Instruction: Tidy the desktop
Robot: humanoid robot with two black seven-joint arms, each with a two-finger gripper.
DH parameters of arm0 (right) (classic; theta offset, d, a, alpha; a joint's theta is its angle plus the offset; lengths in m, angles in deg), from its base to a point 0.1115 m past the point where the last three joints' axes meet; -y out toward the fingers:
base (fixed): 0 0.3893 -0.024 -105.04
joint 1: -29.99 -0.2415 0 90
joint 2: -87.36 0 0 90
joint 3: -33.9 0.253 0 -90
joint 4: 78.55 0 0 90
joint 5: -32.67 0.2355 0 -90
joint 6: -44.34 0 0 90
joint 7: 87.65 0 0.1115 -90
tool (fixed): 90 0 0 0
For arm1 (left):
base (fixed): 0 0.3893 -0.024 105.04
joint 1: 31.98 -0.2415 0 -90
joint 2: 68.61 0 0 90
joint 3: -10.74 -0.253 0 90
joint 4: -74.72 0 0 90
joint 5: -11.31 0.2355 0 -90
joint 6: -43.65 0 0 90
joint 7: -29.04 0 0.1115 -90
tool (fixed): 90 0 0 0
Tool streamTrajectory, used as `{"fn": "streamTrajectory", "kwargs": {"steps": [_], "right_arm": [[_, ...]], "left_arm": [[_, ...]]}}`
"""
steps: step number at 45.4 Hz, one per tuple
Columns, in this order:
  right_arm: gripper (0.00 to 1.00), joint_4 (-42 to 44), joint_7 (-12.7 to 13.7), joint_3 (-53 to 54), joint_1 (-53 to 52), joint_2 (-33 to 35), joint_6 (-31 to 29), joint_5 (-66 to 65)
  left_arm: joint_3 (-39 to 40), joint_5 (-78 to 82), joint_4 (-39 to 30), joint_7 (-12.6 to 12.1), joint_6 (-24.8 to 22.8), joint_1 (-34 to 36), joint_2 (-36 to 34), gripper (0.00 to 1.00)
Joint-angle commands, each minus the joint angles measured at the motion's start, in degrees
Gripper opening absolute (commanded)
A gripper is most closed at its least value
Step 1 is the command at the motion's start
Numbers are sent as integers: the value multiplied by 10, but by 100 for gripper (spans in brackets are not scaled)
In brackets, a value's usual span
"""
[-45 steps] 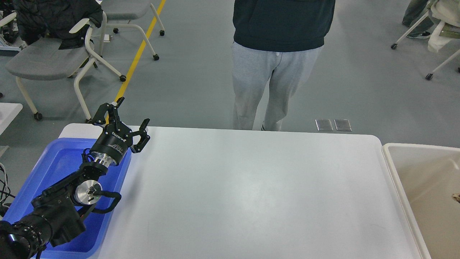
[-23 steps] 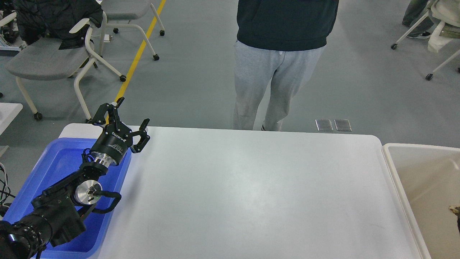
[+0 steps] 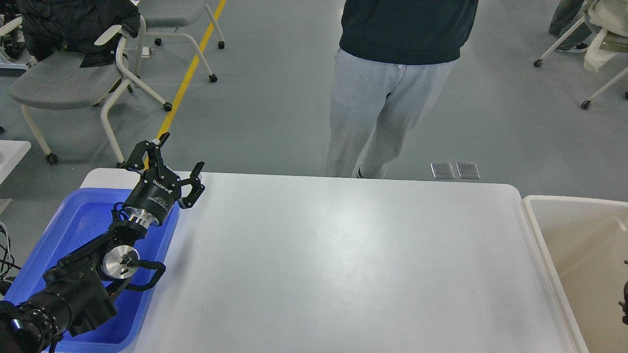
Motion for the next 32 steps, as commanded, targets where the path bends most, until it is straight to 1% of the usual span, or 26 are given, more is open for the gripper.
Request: {"fn": "streamTrajectory", "kwargs": {"steps": [1, 5, 9, 17, 23, 27, 32], "right_arm": [[100, -1, -1, 5, -29, 9, 0, 1], [100, -6, -2, 41, -47, 21, -1, 3], [100, -48, -3, 101, -58, 38, -1, 21], [100, -193, -3, 217, -57, 95, -4, 76], [100, -273, -3, 289, -57, 98, -8, 106], [100, -317, -2, 310, -56, 88, -37, 132], [100, -349, -2, 314, -56, 62, -101, 178]], "left_arm": [[0, 0, 0, 0, 0, 0, 0, 100], [0, 0, 0, 0, 0, 0, 0, 100], [0, 0, 0, 0, 0, 0, 0, 100], [0, 0, 0, 0, 0, 0, 0, 100], [0, 0, 0, 0, 0, 0, 0, 100], [0, 0, 0, 0, 0, 0, 0, 100], [0, 0, 0, 0, 0, 0, 0, 100]]}}
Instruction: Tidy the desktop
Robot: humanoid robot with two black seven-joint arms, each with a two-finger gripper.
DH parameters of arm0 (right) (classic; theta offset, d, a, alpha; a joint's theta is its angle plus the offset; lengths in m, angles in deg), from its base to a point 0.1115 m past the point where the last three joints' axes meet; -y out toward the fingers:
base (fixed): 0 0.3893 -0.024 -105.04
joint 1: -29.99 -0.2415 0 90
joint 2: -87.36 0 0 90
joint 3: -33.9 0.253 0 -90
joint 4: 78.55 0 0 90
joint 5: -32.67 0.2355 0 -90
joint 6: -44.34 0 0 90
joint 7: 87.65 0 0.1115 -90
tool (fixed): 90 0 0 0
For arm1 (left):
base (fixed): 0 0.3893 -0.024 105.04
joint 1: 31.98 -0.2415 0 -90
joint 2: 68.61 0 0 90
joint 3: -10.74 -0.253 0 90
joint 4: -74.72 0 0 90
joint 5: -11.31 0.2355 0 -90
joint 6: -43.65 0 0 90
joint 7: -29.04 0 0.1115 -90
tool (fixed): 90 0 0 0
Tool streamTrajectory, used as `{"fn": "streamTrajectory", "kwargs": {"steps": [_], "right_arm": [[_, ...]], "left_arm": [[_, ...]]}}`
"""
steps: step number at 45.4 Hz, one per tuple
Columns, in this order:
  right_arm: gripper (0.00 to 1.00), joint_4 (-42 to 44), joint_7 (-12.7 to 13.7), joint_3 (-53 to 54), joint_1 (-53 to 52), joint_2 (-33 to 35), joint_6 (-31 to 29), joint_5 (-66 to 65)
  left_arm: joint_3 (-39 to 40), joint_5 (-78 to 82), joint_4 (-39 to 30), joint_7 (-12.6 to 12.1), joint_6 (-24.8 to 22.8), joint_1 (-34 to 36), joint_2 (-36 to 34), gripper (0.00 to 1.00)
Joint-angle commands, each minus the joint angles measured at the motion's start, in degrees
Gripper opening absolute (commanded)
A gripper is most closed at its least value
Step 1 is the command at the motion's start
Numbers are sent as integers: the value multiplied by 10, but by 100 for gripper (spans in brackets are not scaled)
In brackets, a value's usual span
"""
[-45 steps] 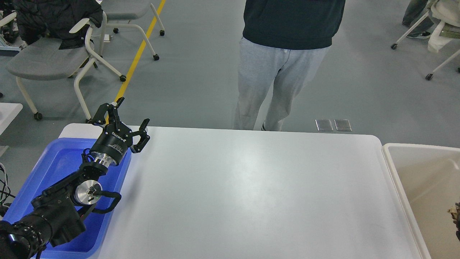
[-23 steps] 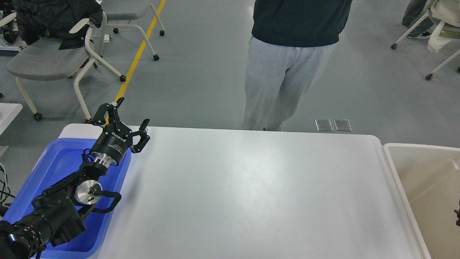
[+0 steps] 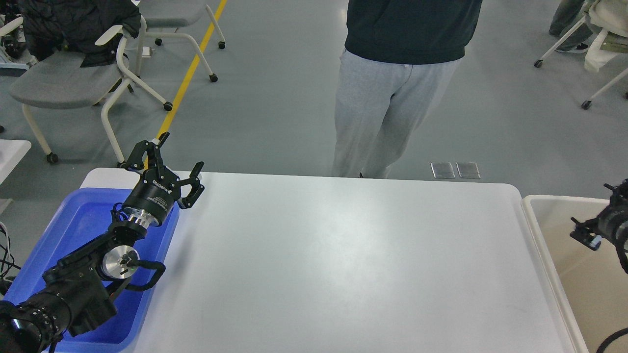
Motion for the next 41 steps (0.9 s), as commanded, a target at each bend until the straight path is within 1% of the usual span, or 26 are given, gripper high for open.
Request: {"fn": "streamTrajectory", "kwargs": {"steps": [1, 5, 7, 10, 17, 25, 31, 41], "right_arm": [[100, -111, 1, 65, -2, -23, -90, 86], [100, -135, 1, 65, -2, -54, -151, 99], [100, -144, 1, 66, -2, -65, -166, 99], [100, -155, 1, 66, 0, -86, -181, 99], [100, -165, 0, 63, 6, -128, -196, 98], [100, -164, 0, 54, 33, -157, -254, 91], [100, -161, 0, 53, 43, -184, -261, 91], [100, -157, 0, 53, 70, -190, -261, 91]], "left_arm": [[0, 0, 0, 0, 0, 0, 0, 100], [0, 0, 0, 0, 0, 0, 0, 100], [0, 0, 0, 0, 0, 0, 0, 100], [0, 0, 0, 0, 0, 0, 0, 100], [0, 0, 0, 0, 0, 0, 0, 100], [0, 0, 0, 0, 0, 0, 0, 100], [0, 0, 0, 0, 0, 0, 0, 100], [0, 0, 0, 0, 0, 0, 0, 100]]}}
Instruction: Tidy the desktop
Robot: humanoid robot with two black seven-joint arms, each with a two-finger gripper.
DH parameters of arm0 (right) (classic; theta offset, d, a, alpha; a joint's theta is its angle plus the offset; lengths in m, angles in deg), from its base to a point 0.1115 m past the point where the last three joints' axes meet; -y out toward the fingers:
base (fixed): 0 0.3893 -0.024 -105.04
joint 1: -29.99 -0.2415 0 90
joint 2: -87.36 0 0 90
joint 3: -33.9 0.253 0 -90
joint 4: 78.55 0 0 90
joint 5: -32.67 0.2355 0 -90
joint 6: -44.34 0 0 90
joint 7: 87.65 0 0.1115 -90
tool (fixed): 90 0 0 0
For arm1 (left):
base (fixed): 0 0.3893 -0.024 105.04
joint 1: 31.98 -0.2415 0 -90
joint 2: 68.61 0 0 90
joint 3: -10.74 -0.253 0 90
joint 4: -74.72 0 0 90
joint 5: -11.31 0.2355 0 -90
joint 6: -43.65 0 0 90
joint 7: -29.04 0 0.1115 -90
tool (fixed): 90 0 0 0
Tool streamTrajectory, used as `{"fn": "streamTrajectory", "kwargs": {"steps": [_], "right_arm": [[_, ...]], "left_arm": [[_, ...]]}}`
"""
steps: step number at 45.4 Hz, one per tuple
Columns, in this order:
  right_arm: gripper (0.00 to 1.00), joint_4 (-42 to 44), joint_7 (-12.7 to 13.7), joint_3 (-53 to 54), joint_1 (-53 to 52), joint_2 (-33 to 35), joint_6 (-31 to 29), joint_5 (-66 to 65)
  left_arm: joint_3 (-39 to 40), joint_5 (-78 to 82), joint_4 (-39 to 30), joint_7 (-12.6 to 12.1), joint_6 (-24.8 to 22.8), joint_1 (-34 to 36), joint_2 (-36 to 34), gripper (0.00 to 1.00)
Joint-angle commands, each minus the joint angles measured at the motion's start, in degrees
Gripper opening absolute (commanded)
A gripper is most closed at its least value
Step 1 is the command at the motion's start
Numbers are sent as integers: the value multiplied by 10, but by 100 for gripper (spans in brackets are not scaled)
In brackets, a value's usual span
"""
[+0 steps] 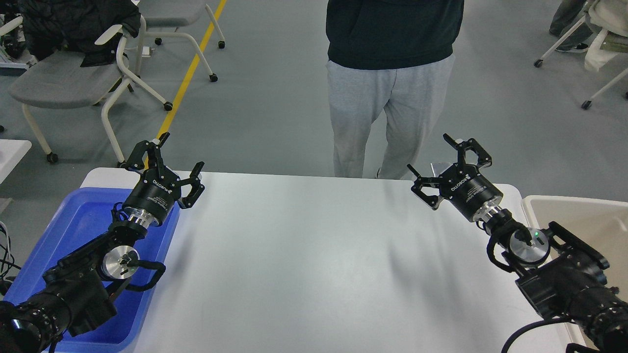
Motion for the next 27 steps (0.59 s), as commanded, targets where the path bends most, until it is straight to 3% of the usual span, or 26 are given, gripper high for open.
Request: {"fn": "streamTrajectory", "kwargs": {"steps": [1, 27], "right_arm": [[100, 0, 0, -1, 29, -20, -15, 0], [100, 3, 0, -2, 55, -29, -15, 0]], "left_arm": [[0, 0, 0, 0, 0, 0, 0, 100], [0, 0, 0, 0, 0, 0, 0, 100]]}}
